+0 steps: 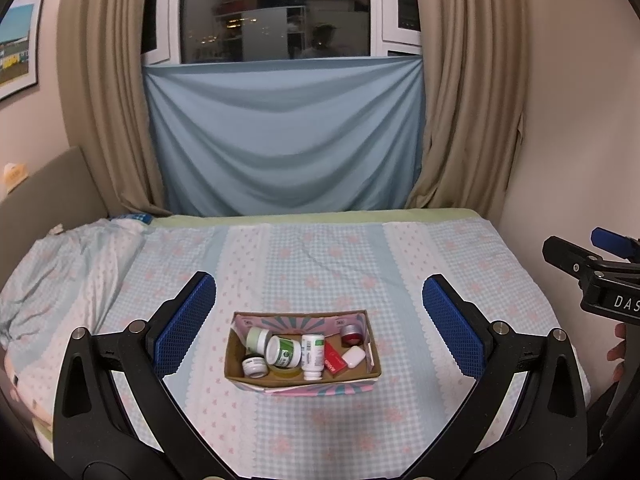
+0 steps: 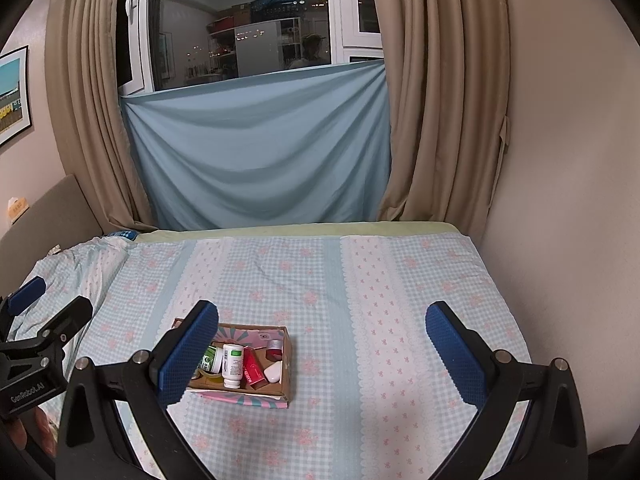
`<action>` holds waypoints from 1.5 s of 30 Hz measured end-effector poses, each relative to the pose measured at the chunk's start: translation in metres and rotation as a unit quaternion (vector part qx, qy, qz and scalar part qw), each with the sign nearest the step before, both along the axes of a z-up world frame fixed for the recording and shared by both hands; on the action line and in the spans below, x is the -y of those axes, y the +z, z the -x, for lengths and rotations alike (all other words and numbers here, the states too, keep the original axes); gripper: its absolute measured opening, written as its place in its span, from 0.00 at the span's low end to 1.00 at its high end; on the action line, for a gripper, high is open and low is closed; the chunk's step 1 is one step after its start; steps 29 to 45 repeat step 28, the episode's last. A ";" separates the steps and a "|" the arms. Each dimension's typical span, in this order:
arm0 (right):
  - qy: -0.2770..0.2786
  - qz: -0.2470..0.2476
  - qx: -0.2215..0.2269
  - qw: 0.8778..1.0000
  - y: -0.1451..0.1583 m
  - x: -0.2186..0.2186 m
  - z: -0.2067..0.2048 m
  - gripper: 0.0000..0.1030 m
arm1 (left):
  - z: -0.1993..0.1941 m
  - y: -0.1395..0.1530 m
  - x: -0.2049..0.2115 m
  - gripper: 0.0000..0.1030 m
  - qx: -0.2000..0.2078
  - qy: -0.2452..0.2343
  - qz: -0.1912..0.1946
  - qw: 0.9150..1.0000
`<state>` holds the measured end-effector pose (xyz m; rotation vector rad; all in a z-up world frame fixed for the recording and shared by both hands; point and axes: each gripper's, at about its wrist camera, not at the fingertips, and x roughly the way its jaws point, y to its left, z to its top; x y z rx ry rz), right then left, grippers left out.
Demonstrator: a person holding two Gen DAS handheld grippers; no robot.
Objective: Organize rigid objects
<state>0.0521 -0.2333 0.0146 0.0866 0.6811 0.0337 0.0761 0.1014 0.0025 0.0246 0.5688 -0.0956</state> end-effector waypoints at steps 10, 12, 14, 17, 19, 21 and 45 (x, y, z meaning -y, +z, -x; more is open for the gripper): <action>0.002 0.002 0.001 1.000 -0.001 0.001 -0.002 1.00 | 0.003 -0.001 -0.003 1.00 0.006 0.001 -0.011 1.000; 0.002 0.001 0.001 1.000 -0.001 0.001 -0.002 1.00 | 0.004 0.000 -0.003 1.00 0.010 0.000 -0.011 1.000; 0.003 0.002 0.002 1.000 -0.001 0.002 -0.003 1.00 | 0.007 0.001 -0.004 1.00 0.017 0.001 -0.012 1.000; 0.003 0.001 0.002 1.000 -0.002 0.002 -0.003 1.00 | 0.010 0.004 -0.004 1.00 0.030 -0.001 -0.016 0.999; 0.004 0.002 0.001 1.000 -0.001 0.002 -0.003 1.00 | 0.011 0.005 -0.003 1.00 0.028 -0.005 -0.015 0.999; 0.005 0.001 0.000 1.000 -0.002 0.003 -0.004 1.00 | 0.010 0.005 -0.003 1.00 0.026 -0.008 -0.012 1.000; 0.006 0.002 0.000 1.000 -0.002 0.004 -0.003 1.00 | 0.012 0.006 -0.009 1.00 0.028 -0.022 0.008 0.999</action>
